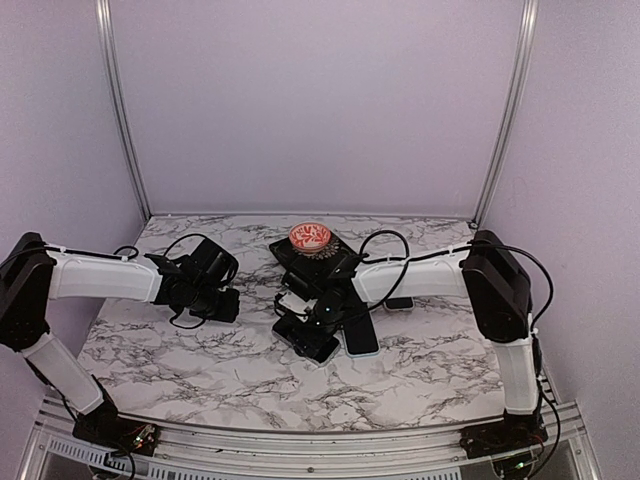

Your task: Put the phone into the phone case

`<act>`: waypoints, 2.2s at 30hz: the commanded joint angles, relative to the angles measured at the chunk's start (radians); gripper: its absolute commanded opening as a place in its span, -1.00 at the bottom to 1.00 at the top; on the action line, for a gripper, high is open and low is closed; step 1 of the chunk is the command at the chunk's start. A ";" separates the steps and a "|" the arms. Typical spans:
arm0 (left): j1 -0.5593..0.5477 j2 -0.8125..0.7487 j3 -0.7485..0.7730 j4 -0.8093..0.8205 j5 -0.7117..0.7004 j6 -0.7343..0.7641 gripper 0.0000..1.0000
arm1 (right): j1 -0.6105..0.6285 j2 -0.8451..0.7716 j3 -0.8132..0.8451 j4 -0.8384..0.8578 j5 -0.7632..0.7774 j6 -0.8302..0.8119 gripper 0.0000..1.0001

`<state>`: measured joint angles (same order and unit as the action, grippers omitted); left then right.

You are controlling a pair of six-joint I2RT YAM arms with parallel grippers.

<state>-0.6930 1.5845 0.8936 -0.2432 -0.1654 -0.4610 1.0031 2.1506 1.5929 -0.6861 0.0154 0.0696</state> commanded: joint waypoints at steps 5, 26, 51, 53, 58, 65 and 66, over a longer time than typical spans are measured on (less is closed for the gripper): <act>0.001 0.029 0.028 0.007 0.064 -0.017 -0.37 | -0.003 -0.029 -0.073 0.065 -0.005 -0.012 -0.17; 0.035 0.166 0.091 0.395 0.512 -0.203 0.45 | -0.044 -0.253 -0.386 0.561 -0.002 0.102 -0.49; 0.022 0.335 0.144 0.640 0.721 -0.283 -0.27 | -0.066 -0.278 -0.404 0.717 0.031 0.142 -0.48; 0.016 0.342 0.154 0.642 0.732 -0.276 -0.36 | -0.066 -0.279 -0.406 0.724 0.021 0.142 -0.48; -0.001 0.355 0.173 0.643 0.763 -0.259 -0.73 | -0.069 -0.284 -0.414 0.727 0.025 0.138 -0.46; -0.020 0.307 0.147 0.622 0.753 -0.154 -1.00 | -0.096 -0.337 -0.498 0.776 -0.004 0.119 0.56; -0.026 0.293 0.146 0.601 0.742 -0.118 -1.00 | -0.097 -0.358 -0.514 0.789 -0.031 0.096 0.88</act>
<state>-0.6769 1.9144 1.0462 0.3931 0.5671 -0.6727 0.9173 1.8721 1.1057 -0.0280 0.0044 0.2085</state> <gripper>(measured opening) 0.188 0.772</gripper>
